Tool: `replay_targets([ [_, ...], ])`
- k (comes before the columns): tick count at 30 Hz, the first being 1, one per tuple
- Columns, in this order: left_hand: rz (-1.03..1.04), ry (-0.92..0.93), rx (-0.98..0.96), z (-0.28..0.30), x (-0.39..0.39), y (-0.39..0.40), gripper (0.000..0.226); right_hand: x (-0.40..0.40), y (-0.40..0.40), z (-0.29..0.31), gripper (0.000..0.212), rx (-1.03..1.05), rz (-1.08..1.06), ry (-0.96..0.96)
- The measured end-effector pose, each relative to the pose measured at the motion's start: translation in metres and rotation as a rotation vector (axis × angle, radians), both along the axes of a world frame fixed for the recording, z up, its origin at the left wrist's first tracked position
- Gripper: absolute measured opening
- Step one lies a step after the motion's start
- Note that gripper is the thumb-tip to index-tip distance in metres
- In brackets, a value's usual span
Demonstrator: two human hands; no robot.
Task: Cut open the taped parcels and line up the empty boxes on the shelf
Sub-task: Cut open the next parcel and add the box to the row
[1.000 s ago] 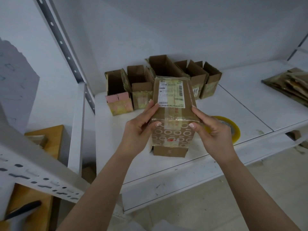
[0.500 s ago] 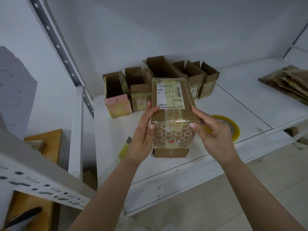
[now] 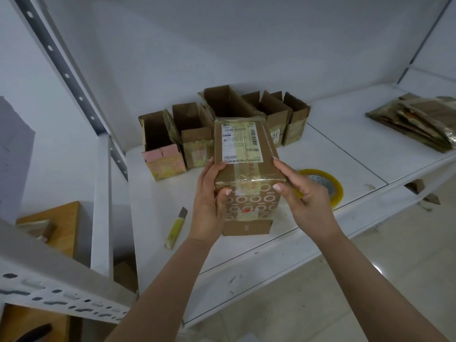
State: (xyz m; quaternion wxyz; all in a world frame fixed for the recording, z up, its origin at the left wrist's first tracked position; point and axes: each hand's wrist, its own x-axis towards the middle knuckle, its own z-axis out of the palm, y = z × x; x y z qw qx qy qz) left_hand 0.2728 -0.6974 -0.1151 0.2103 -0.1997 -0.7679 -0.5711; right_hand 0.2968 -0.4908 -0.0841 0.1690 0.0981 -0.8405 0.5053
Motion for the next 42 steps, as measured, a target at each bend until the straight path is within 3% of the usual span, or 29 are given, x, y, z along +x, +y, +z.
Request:
replay_targets([
  [3, -0.039, -0.103, 0.053, 0.007, 0.008, 0.003, 0.034, 0.002, 0.000, 0.002, 0.046, 0.011, 0.041, -0.030],
  [8, 0.043, -0.139, 0.010, 0.028, 0.012, -0.004, 0.034, 0.006, 0.004, 0.014, 0.040, -0.232, 0.060, -0.081],
  [16, 0.098, -0.100, -0.003, 0.050, 0.024, 0.002, 0.036, 0.000, -0.008, 0.016, 0.055, -0.142, -0.062, 0.046],
  [22, 0.123, -0.090, -0.041, 0.057, 0.034, 0.004, 0.030, 0.005, -0.018, 0.024, 0.067, 0.235, -0.282, 0.223],
  [29, 0.109, -0.072, -0.046, 0.067, 0.043, 0.007, 0.032, 0.006, -0.018, 0.025, 0.073, 0.079, -0.264, 0.263],
  [33, 0.113, -0.010, -0.020, 0.073, 0.046, 0.008, 0.040, 0.007, -0.016, 0.028, 0.072, 0.111, -0.281, 0.347],
  [42, 0.131, -0.054, -0.090, 0.056, 0.038, 0.003, 0.027, 0.010, -0.018, 0.013, 0.062, 0.236, -0.270, 0.417],
])
